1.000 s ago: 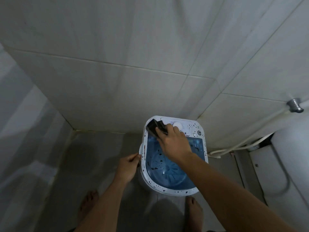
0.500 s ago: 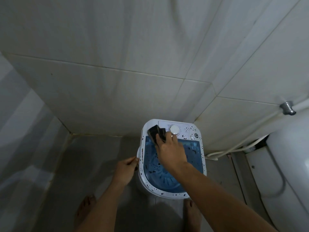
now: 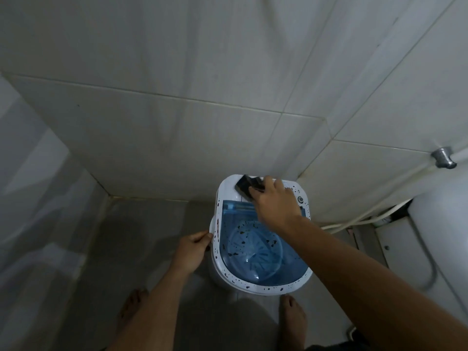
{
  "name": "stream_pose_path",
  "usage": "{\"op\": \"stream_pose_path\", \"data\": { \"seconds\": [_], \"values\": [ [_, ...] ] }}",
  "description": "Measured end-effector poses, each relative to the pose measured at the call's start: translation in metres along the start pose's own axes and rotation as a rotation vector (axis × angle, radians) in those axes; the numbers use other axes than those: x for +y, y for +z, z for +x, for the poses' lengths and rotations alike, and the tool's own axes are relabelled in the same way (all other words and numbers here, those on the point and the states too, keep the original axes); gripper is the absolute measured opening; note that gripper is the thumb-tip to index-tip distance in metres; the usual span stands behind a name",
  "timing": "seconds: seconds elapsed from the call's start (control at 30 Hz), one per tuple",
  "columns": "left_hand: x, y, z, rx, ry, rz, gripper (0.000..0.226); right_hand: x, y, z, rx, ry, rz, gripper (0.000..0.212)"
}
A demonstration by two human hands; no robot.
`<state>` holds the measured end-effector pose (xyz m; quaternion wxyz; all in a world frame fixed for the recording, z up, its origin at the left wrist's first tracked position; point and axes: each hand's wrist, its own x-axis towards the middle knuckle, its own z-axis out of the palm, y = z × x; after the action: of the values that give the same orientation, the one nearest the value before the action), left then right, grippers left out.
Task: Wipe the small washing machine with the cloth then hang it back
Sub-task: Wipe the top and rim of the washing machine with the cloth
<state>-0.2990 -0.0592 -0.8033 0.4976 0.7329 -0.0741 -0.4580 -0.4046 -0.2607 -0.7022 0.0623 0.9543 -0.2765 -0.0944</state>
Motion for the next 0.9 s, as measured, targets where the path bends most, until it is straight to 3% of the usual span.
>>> {"op": "stream_pose_path", "data": {
  "seconds": [0.07, 0.23, 0.33, 0.43, 0.53, 0.67, 0.83, 0.9],
  "values": [
    [0.001, 0.001, 0.0, -0.008, -0.015, -0.014, 0.019, -0.002, -0.008, -0.001, -0.022, 0.08, -0.023, 0.041],
    [0.003, 0.002, -0.002, -0.018, -0.011, -0.024, 0.015, -0.024, -0.011, -0.024, -0.142, 0.017, -0.125, 0.039],
    [0.004, 0.002, -0.004, -0.014, -0.012, -0.013, 0.015, -0.023, -0.025, -0.021, -0.199, 0.111, -0.13, 0.036],
    [0.003, 0.002, -0.004, -0.01, -0.025, -0.016, 0.018, -0.029, -0.036, -0.006, -0.12, 0.146, -0.073, 0.038],
    [0.003, 0.002, -0.004, -0.01, -0.026, -0.021, 0.02, -0.035, -0.022, 0.004, 0.005, 0.066, 0.062, 0.04],
    [0.0, 0.001, -0.002, -0.016, -0.032, -0.033, 0.019, -0.036, 0.015, -0.004, -0.007, -0.067, 0.047, 0.06],
    [0.001, 0.003, -0.002, -0.001, -0.024, -0.061, 0.021, -0.021, 0.002, 0.034, 0.029, 0.202, 0.075, 0.061],
    [0.002, 0.004, -0.003, 0.001, -0.028, -0.066, 0.021, -0.024, 0.0, 0.041, 0.082, 0.176, 0.137, 0.058]
  ]
}}
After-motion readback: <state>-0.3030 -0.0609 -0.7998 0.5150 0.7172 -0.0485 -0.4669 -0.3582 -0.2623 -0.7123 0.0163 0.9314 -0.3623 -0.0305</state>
